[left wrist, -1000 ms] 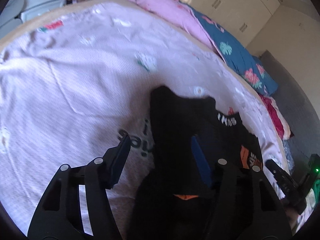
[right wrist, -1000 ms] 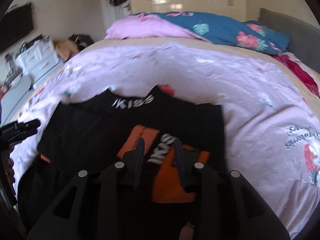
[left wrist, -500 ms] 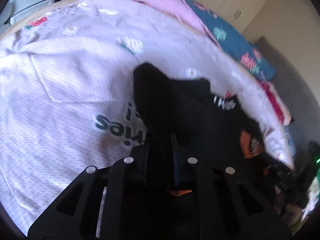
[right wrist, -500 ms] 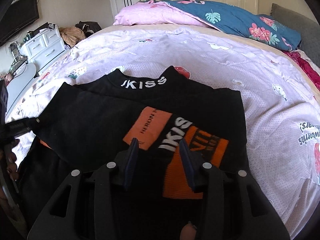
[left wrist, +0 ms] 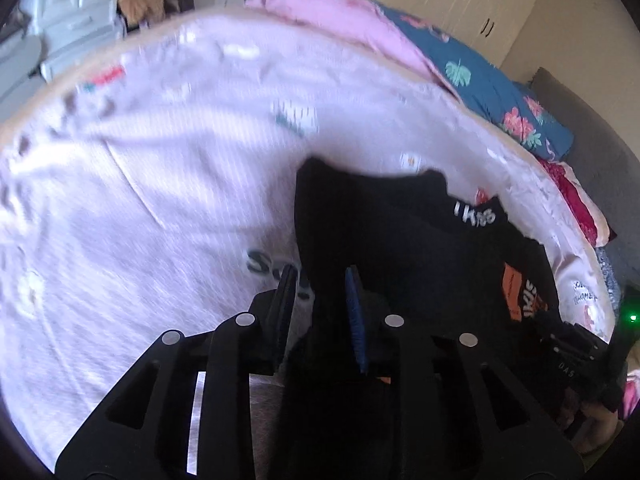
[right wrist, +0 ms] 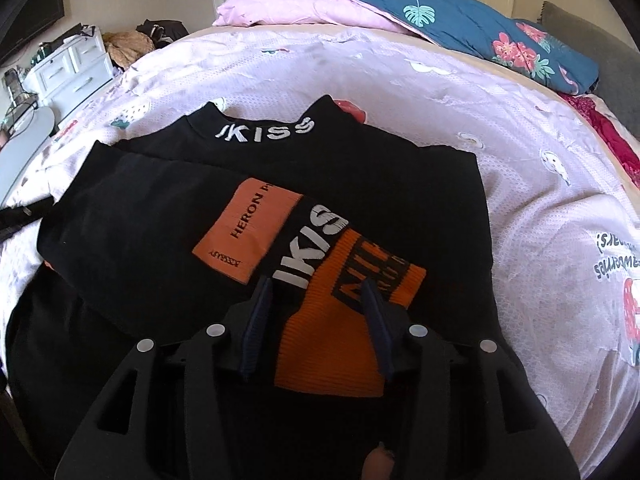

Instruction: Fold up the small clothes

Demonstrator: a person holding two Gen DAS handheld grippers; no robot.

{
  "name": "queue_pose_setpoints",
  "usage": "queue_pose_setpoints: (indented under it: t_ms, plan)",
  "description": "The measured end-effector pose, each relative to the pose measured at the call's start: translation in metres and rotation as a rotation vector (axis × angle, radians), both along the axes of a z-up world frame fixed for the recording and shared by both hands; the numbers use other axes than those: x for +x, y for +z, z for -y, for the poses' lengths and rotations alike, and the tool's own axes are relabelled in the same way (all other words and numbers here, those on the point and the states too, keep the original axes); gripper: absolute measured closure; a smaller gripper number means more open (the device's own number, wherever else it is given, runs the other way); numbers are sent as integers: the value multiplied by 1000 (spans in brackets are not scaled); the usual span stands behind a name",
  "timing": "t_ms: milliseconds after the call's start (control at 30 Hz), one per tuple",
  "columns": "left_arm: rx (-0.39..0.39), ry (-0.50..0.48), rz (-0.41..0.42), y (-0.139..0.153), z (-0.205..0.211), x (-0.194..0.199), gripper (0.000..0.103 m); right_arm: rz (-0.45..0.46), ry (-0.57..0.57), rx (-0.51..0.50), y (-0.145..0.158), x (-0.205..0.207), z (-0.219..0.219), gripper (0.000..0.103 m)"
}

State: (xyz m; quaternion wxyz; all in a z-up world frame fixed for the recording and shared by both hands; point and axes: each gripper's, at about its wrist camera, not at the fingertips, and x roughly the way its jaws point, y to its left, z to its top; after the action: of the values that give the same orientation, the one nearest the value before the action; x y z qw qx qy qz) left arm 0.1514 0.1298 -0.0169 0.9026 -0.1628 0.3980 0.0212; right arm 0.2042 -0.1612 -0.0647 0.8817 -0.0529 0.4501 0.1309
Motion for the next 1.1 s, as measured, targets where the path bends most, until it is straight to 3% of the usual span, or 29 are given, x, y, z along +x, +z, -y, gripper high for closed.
queue_pose_setpoints:
  t_ms: [100, 167, 300, 367, 433, 600, 667, 833, 967, 1100]
  plan:
    - [-14, -46, 44, 11, 12, 1, 85, -3, -6, 3, 0, 0, 2, 58]
    - [-8, -94, 42, 11, 27, 3, 79, -2, -8, 3, 0, 0, 2, 57]
    - [11, -182, -32, -8, 59, 13, 73, -4, -12, 12, 1, 0, 4, 57]
    - [23, -200, -75, -20, 66, 18, 65, -5, -14, 16, 1, 0, 5, 56]
    - [42, -205, -107, -29, 68, 18, 64, -6, -13, 17, 2, -1, 5, 55]
    - [52, -210, -110, -32, 69, 16, 60, -1, -13, 18, 3, -2, 4, 54]
    - [45, -217, -102, -29, 69, 15, 56, 8, -13, 36, 6, -4, 6, 46]
    - [40, -222, -87, -23, 70, 14, 53, 27, -13, 45, 12, -8, 8, 43]
    - [20, -216, -77, -21, 67, 13, 51, 44, -18, 55, 18, -11, 10, 31]
    - [10, -204, -51, -12, 61, 8, 40, 66, -24, 61, 24, -13, 11, 20]
